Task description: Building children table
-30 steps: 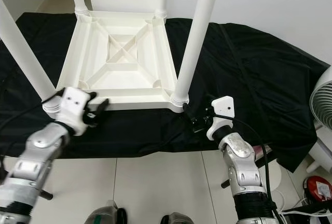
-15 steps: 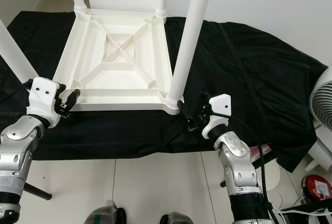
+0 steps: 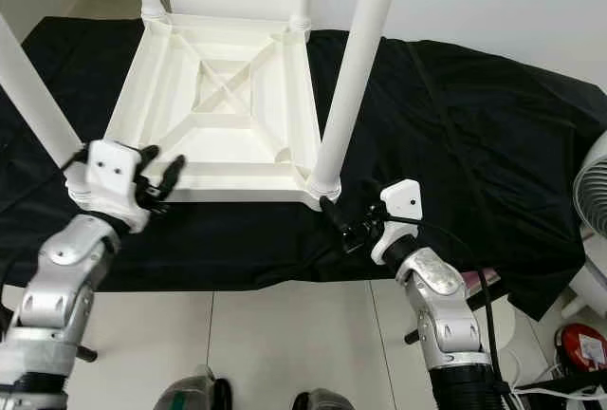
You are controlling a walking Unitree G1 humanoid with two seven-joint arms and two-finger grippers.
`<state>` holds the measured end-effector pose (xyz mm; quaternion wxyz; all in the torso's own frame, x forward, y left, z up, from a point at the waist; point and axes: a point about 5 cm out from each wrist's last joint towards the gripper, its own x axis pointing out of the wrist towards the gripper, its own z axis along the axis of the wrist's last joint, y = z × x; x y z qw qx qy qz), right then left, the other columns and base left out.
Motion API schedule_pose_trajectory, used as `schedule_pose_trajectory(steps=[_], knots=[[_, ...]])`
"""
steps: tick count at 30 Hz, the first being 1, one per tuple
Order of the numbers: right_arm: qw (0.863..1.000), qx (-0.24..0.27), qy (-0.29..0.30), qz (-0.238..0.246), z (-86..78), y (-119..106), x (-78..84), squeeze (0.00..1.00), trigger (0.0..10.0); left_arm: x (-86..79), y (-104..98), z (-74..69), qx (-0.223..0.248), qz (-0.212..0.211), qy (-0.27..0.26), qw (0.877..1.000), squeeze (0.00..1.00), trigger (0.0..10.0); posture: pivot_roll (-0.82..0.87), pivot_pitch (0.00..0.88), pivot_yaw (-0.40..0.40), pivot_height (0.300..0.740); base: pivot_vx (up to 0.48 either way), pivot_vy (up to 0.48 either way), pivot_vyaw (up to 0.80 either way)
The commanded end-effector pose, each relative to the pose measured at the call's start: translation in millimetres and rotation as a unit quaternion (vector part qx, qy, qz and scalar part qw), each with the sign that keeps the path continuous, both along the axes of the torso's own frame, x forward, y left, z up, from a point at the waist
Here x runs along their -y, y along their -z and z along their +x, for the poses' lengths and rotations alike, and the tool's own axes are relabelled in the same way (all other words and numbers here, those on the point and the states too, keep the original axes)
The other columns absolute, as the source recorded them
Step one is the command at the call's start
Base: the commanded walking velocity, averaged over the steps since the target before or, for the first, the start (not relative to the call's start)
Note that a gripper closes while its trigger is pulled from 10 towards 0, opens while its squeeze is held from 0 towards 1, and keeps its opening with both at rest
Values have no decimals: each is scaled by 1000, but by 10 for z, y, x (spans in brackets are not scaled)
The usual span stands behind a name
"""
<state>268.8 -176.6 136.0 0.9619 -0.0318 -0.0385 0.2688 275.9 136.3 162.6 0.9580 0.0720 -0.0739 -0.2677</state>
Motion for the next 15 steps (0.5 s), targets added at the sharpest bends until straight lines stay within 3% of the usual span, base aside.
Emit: schedule_pose_trajectory(steps=[1,2,4,5,6,14,15], knots=[[1000,4,-12,7,-4,-45,-6,1000,10000,113,-32,-57,-6,-13,43,999,0,10000,92,43,-55,740,0,0,0],[1000,12,-10,-3,31,-77,-28,984,10000,258,-139,-99,-6,-33,89,995,0,10000,89,37,-55,740,0,0,0],[1000,12,-10,-3,31,-77,-28,984,10000,258,-139,-99,-6,-33,89,995,0,10000,89,37,-55,740,0,0,0],[1000,17,-10,-6,55,-95,-48,659,10000,318,-180,-122,-6,-35,112,993,0,10000,88,34,-54,740,0,0,0],[1000,22,-7,-7,81,-115,-67,0,10000,361,-207,-141,-5,-33,131,991,0,10000,88,34,-54,740,0,0,0],[999,36,1,22,248,-187,-239,0,10000,483,-273,-211,-5,-21,184,983,0,10000,82,7,-51,740,0,0,0],[998,48,12,32,356,-236,-356,0,10000,554,-282,-254,-14,-23,211,977,0,10000,86,0,-53,740,0,0,0]])
